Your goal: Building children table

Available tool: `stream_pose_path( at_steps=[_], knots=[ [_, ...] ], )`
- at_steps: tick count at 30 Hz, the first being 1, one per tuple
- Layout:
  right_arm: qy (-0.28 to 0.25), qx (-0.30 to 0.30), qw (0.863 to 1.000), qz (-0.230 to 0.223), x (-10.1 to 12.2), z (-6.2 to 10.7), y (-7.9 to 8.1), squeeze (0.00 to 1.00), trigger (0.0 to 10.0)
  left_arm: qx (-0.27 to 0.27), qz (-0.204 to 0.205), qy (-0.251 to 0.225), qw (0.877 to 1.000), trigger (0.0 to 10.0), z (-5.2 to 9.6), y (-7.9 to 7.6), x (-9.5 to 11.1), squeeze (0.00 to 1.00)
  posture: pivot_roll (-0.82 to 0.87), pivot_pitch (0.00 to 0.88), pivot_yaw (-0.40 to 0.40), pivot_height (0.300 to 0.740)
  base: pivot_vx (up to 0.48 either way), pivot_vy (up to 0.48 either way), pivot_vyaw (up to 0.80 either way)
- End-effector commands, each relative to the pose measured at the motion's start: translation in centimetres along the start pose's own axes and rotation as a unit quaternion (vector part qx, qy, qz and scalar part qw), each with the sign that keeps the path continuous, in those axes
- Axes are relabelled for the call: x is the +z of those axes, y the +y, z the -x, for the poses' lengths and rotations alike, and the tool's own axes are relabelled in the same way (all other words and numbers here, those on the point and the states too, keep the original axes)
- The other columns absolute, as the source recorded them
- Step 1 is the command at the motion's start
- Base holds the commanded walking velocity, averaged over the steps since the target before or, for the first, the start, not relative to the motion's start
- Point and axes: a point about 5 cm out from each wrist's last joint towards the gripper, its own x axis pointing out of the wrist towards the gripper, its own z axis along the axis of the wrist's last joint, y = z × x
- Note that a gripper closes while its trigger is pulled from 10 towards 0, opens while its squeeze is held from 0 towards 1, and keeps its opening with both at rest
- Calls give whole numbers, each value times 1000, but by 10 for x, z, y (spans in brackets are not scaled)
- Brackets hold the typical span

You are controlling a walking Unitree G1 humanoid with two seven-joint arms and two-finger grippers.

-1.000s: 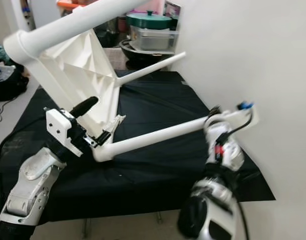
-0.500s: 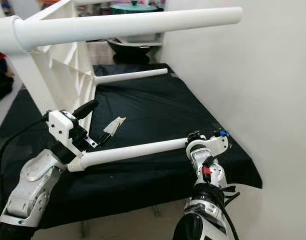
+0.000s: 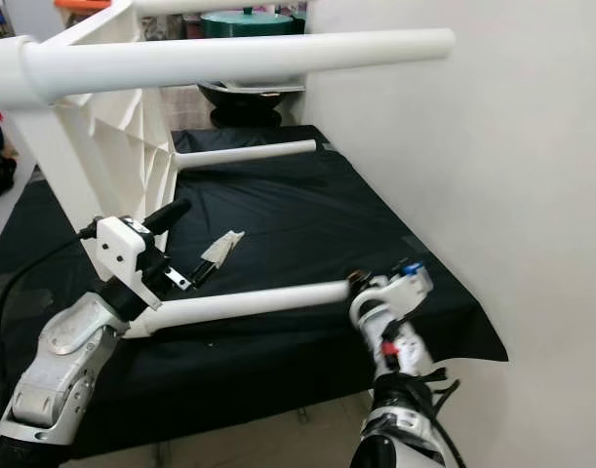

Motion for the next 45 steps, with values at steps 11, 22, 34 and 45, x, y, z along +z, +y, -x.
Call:
stream_pose_path(
  at_steps=[11, 22, 34, 45],
  knots=[
    [-38, 37, 941, 334, 15, 14, 3, 1000, 10000, -2, -1, 6, 1000, 10000, 1, -4, -1, 0, 91, 0, -106, 740, 0, 0, 0],
    [107, -44, 937, 329, 8, 33, -59, 1000, 10000, 0, 3, 11, 1000, 10000, 2, -6, -3, 0, 68, 0, -102, 740, 0, 0, 0],
    [131, -115, 966, 193, -9, 30, -75, 16, 10000, 7, -21, 18, 1000, 10000, 4, 10, -1, 0, 73, 0, -105, 740, 0, 0, 0],
    [47, -129, 990, -28, 5, 26, -64, 0, 10000, 8, -9, 18, 1000, 10000, 4, -1, -4, 0, 74, 0, -115, 740, 0, 0, 0]
  ],
)
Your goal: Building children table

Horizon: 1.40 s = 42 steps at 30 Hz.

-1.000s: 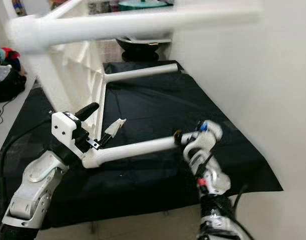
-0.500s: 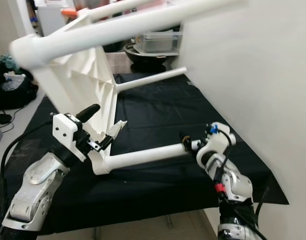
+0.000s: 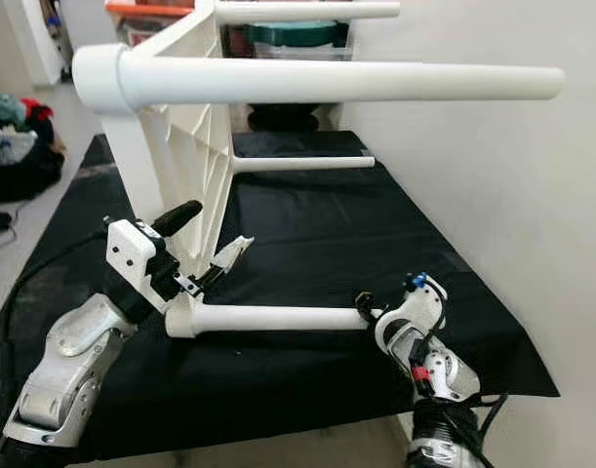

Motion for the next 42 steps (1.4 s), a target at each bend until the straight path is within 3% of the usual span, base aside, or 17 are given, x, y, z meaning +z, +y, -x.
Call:
stream_pose_path(
  at_steps=[1, 6, 9, 18, 19, 26, 33, 42],
  knots=[
    [28, -87, 994, -63, -21, -2, -30, 0, 10000, 18, -1, 14, 1000, 10000, 3, 4, -4, 0, 75, 0, -115, 740, 0, 0, 0],
    [4, -122, 986, -111, -18, 7, -28, 0, 10000, 25, 0, 16, 1000, 10000, 3, 9, -4, 0, 67, 0, -114, 740, 0, 0, 0],
    [4, -128, 986, -112, -17, 9, -29, 0, 10000, 26, 0, 17, 1000, 10000, 3, 8, -5, 0, 67, 0, -114, 740, 0, 0, 0],
    [3, -153, 984, -92, -12, 17, -40, 0, 10000, 30, 2, 19, 999, 10000, 2, 5, -7, 0, 52, 0, -108, 740, 0, 0, 0],
    [5, -155, 985, -70, -7, 18, -44, 0, 10000, 36, 1, 26, 999, 10000, 3, 8, -8, 0, 51, 0, -107, 740, 0, 0, 0],
    [6, -146, 988, -54, -2, 17, -37, 0, 10000, 45, 1, 36, 998, 10000, 5, 10, -9, 0, 57, 0, -110, 740, 0, 0, 0],
    [24, -138, 989, -48, -11, 18, -30, 0, 10000, 46, 12, 56, 997, 10000, 9, 7, -15, 0, 63, 0, -114, 740, 0, 0, 0],
    [27, -140, 988, -51, -10, 19, -30, 0, 10000, 42, 15, 60, 997, 10000, 9, 7, -15, 0, 59, 0, -109, 740, -310, 0, 0]
  ],
)
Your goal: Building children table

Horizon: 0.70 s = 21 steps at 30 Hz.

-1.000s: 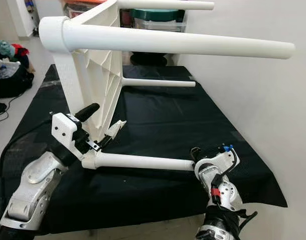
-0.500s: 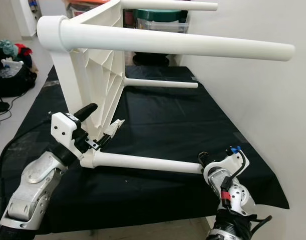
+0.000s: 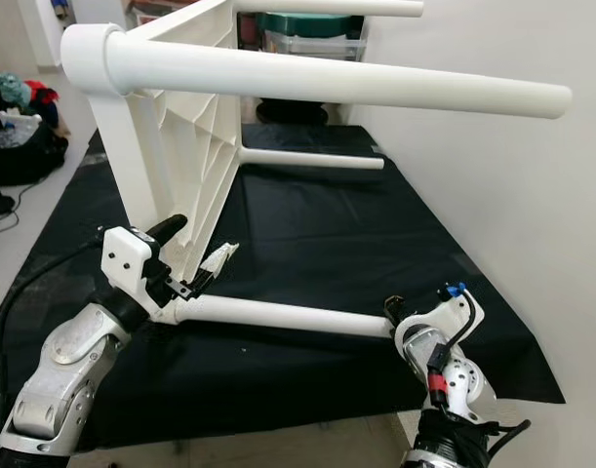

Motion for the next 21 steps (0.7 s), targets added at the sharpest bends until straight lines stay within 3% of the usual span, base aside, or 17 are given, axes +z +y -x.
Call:
stream_pose_path(
  at_steps=[1, 6, 21],
  knots=[
    [63, -55, 996, -3, -26, -6, -25, 0, 10000, 2, 2, 8, 1000, 10000, 1, 1, -2, 0, 59, 0, -109, 740, -326, 0, 0],
    [65, -57, 996, -4, -27, -6, -26, 0, 10000, -2, 4, 8, 1000, 10000, 1, -1, -2, 0, 57, 0, -108, 740, -329, 0, 0],
    [67, -70, 995, 5, -25, -5, -29, 0, 10000, 18, -21, 32, 999, 10000, 0, 3, -8, 0, 55, 0, -108, 740, 0, 0, 0]
  ],
)
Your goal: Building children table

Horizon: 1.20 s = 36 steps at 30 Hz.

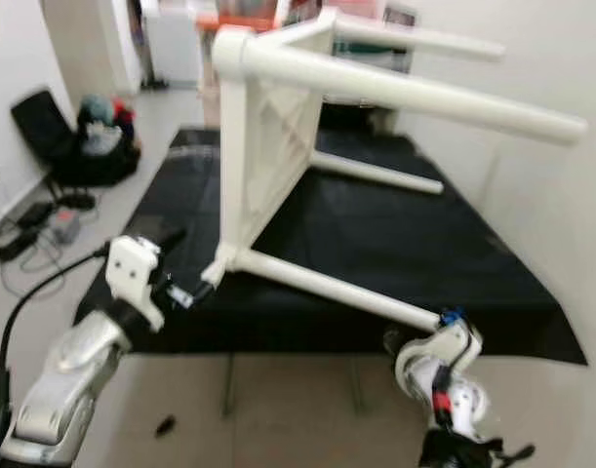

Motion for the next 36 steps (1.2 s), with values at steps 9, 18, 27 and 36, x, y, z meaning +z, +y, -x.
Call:
stream_pose_path(
  at_steps=[9, 18, 27, 36],
  knots=[
    [-74, 68, 985, 142, 22, 16, 27, 0, 10000, 8, 5, 22, 1000, 10000, 1, 0, -9, 0, 47, 0, -108, 740, 0, 0, 0],
    [-179, 55, 865, 466, 16, 31, 34, 0, 10000, 19, -7, 29, 999, 10000, -2, 0, -12, 0, 29, 0, -93, 740, 0, 0, 0],
    [-287, -5, 843, 455, 36, 45, 42, 0, 10000, 27, -10, 28, 999, 10000, -6, 2, -11, 0, 32, 0, -87, 740, 0, 0, 0],
    [-560, -85, 706, 425, 95, 110, 67, 0, 10000, 32, -14, 26, 999, 10000, -9, 2, -11, 0, 25, 0, -82, 740, 0, 0, 0]
  ],
)
